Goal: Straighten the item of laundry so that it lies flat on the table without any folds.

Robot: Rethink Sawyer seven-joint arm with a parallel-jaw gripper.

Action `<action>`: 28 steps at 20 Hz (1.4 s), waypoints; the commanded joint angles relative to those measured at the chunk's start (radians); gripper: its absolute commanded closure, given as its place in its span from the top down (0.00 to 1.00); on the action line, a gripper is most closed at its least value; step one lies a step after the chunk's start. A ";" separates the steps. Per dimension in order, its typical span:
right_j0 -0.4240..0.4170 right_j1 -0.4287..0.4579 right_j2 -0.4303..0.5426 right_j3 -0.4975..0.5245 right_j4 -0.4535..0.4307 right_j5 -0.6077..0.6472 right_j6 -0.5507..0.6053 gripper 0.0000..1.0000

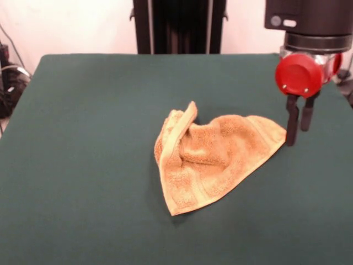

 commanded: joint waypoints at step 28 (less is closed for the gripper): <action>-0.229 -0.070 0.046 0.263 0.040 -0.046 -0.127 1.00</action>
